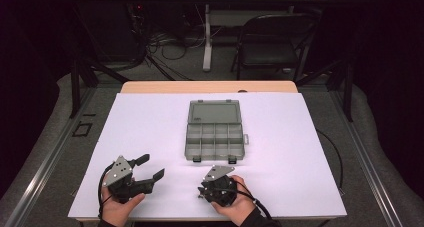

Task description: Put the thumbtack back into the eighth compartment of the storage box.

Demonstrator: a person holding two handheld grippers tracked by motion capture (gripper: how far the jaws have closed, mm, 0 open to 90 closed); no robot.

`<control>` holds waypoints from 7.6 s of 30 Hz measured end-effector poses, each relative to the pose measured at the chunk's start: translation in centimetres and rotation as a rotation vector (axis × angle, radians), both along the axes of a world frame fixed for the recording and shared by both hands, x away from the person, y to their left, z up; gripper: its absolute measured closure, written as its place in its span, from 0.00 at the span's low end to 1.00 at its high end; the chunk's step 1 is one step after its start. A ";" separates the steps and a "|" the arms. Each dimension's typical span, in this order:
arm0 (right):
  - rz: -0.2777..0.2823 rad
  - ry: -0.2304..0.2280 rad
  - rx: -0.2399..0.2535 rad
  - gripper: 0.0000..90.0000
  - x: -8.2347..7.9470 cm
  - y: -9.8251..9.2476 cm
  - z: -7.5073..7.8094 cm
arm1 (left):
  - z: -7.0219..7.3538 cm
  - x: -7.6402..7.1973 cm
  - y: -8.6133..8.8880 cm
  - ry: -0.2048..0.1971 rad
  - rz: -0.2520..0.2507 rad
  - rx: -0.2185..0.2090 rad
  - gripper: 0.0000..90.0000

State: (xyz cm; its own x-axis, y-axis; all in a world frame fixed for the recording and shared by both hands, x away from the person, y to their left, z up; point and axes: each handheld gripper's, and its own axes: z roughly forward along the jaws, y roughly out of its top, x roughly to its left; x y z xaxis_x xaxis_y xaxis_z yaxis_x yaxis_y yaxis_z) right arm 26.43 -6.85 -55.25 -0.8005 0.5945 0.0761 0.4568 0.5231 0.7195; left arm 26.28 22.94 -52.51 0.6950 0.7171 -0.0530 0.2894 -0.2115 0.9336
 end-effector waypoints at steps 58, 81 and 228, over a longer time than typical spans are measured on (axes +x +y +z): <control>-0.063 -0.007 0.105 0.93 0.5 -2.9 2.5 | -0.1 0.3 0.2 0.015 0.009 -0.005 0.28; -0.169 -0.058 0.157 0.93 1.9 -6.5 5.1 | -0.1 0.3 0.3 0.014 0.017 -0.006 0.28; -0.170 -0.168 0.118 0.59 -0.1 -5.7 3.3 | -0.2 0.3 0.4 0.018 0.026 -0.014 0.28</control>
State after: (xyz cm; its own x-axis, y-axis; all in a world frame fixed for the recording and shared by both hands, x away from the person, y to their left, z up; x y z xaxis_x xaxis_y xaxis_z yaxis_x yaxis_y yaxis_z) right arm 26.34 -12.59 -51.93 -0.6971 0.7165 0.0275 0.4004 0.3572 0.8439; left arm 26.62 23.31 -52.69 0.6747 0.7342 -0.0755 0.3118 -0.1908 0.9308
